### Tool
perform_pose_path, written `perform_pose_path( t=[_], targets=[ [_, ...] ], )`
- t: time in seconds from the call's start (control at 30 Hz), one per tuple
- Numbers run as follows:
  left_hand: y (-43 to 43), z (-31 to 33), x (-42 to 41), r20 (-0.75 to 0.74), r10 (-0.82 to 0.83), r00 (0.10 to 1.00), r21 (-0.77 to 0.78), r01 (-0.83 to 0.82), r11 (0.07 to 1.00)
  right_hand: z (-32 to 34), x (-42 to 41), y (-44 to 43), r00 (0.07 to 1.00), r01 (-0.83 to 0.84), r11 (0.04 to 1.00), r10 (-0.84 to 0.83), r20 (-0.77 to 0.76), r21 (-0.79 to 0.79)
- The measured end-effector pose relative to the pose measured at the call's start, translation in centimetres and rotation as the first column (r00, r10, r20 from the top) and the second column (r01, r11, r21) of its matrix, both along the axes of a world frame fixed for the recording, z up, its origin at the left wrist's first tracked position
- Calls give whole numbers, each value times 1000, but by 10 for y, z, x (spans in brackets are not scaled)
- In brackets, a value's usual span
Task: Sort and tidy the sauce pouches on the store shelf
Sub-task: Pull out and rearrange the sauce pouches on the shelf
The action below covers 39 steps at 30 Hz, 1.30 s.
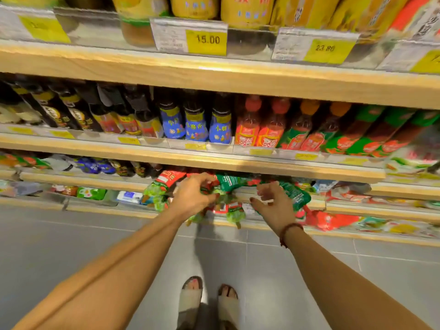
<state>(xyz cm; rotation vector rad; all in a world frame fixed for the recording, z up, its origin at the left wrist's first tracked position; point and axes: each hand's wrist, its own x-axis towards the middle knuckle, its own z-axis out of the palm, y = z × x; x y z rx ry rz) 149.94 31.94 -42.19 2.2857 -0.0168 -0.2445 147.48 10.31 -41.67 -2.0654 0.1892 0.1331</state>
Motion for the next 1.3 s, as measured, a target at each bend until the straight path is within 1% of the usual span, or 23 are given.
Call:
perform_pose_path(
  t=[0.2,0.3,0.37,0.47,0.57,0.63,0.7,0.83,1.0,1.1,1.17,1.3],
  targets=[
    [-12,-53,32,86,37,996,-128,-26,991,-69,29,-2,998,51,999,-51,41,0],
    [-17,-82,43,143,56,988,-146,-35,989,-107,49,-7,994,79,997,-80,75,10],
    [-19,-103,50,179,58,982,-154,-30,988,-130,61,-7,988,82,996,-84,131,23],
    [-18,-131,63,222,82,972,-205,-35,978,-154,75,-6,955,73,997,-76,286,22],
    [-12,-152,73,287,9,958,-280,75,957,-177,83,-4,911,39,999,-45,409,22],
    [-9,-158,76,282,-2,959,-350,105,931,-189,86,-4,897,16,999,-32,440,39],
    [-8,-166,81,284,49,957,-409,75,909,-201,89,-5,876,-17,999,-7,483,46],
    [-5,-180,95,376,48,925,-428,128,895,-224,102,-9,813,-45,999,44,581,-13],
    [-5,-189,100,436,-13,900,-397,206,894,-248,114,-15,752,-27,999,8,659,19],
    [-9,-190,104,435,-74,898,-369,253,895,-257,115,-17,740,-10,1000,19,673,-17],
    [-13,-190,108,430,-125,894,-292,269,918,-259,114,-16,736,18,999,6,676,-28],
    [-15,-197,111,403,-231,885,-89,289,953,-263,113,-15,707,66,994,14,707,-87]
  ],
)
